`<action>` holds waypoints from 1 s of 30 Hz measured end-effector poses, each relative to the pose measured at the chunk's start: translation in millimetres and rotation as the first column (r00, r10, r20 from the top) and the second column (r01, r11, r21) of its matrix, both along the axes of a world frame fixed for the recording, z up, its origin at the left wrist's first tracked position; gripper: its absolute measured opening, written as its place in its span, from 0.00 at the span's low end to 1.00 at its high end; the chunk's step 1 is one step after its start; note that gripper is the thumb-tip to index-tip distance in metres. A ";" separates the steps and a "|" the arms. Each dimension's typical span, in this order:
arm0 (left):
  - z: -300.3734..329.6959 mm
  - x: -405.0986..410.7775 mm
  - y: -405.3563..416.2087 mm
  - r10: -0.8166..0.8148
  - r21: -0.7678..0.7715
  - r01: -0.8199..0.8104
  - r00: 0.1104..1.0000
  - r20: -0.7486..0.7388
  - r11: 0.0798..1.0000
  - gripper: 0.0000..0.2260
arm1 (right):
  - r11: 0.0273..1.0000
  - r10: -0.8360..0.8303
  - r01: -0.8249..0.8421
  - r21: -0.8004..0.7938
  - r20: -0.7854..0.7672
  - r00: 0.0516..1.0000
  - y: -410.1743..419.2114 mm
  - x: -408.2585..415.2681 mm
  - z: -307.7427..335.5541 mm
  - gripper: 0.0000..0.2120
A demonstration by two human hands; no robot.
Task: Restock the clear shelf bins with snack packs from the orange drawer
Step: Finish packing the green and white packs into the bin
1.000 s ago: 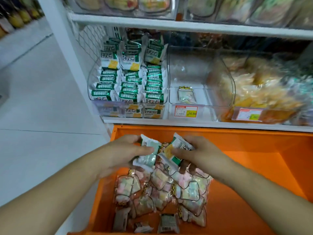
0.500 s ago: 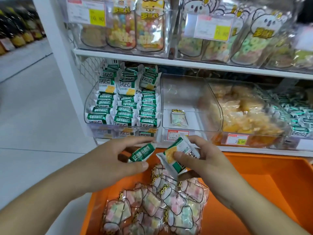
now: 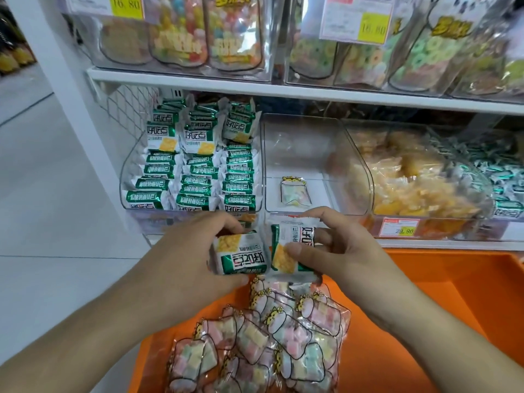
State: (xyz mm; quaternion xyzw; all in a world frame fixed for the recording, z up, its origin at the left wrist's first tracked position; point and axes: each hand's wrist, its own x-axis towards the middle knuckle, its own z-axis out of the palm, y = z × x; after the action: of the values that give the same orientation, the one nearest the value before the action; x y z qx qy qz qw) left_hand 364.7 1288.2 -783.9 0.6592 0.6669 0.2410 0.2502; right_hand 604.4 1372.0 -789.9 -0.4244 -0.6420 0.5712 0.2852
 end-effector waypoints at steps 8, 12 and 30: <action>-17.7 6.6 6.8 0.155 -0.202 -0.074 0.893 0.422 0.977 0.33 | 0.995 -0.014 0.005 -0.099 -0.088 0.996 -12.6 -3.6 0.6 0.11; -13.2 12.1 9.9 0.247 -0.287 -0.043 0.641 0.727 0.957 0.29 | 0.984 -0.142 0.125 -0.123 -0.140 0.980 -14.3 -3.0 4.9 0.08; -10.0 35.8 7.2 0.368 -0.331 -0.163 0.337 0.867 0.929 0.17 | 0.961 -0.159 0.123 0.246 0.132 0.979 -17.2 -14.1 1.7 0.15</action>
State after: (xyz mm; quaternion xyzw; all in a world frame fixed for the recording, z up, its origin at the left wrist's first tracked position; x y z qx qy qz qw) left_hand 400.5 1295.4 -793.9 0.2703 0.5338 0.5387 0.5931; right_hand 590.3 1354.8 -788.3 -0.4738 -0.6933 0.4353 0.3246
